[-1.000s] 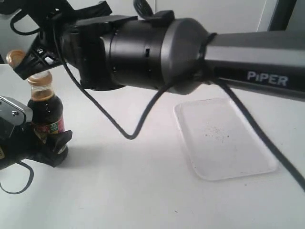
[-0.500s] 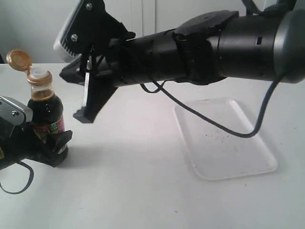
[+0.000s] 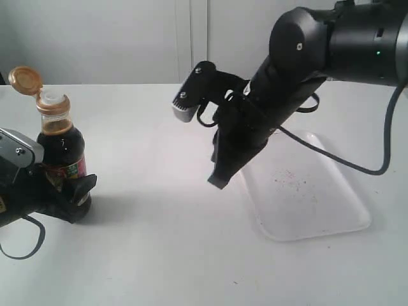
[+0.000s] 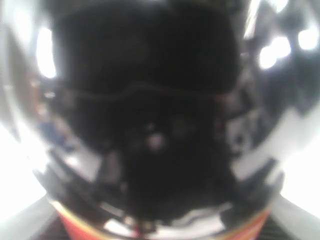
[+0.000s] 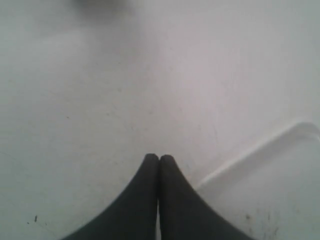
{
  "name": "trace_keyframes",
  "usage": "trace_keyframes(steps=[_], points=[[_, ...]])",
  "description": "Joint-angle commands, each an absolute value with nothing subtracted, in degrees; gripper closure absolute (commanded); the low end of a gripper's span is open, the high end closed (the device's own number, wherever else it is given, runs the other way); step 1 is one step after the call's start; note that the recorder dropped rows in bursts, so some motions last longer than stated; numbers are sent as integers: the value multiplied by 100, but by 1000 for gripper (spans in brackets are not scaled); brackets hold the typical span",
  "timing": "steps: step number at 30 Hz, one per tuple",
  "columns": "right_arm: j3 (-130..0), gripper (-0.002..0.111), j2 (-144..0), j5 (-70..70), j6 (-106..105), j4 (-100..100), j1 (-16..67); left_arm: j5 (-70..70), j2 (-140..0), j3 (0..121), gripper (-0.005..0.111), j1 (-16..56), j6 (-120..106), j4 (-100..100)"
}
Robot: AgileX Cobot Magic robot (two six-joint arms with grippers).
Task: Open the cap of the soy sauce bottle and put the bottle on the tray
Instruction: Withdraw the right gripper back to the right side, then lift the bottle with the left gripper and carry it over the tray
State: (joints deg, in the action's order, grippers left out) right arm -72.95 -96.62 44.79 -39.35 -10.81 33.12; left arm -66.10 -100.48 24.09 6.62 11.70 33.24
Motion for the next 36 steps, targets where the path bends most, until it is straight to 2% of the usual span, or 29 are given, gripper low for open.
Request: trace_keyframes(steps=[1, 11, 19, 27, 36], points=[[-7340, 108, -9499, 4641, -2721, -524, 2859, -6996, -9943, 2399, 107, 641, 1188, 3331], [-7278, 108, -8920, 4633, -1730, -401, 1524, -6996, -9933, 2399, 107, 641, 1246, 3257], [-6662, 108, -8230, 4142, -1678, -401, 501, -6996, -9933, 2399, 107, 641, 1338, 3113], [-5680, 108, -7979, 2466, -1627, -449, 336, -6996, -9818, 2409, 107, 641, 1444, 2988], [-5596, 108, -7957, 2204, -1627, -576, 336, -6996, -9000, 2488, 107, 679, 2050, 2888]])
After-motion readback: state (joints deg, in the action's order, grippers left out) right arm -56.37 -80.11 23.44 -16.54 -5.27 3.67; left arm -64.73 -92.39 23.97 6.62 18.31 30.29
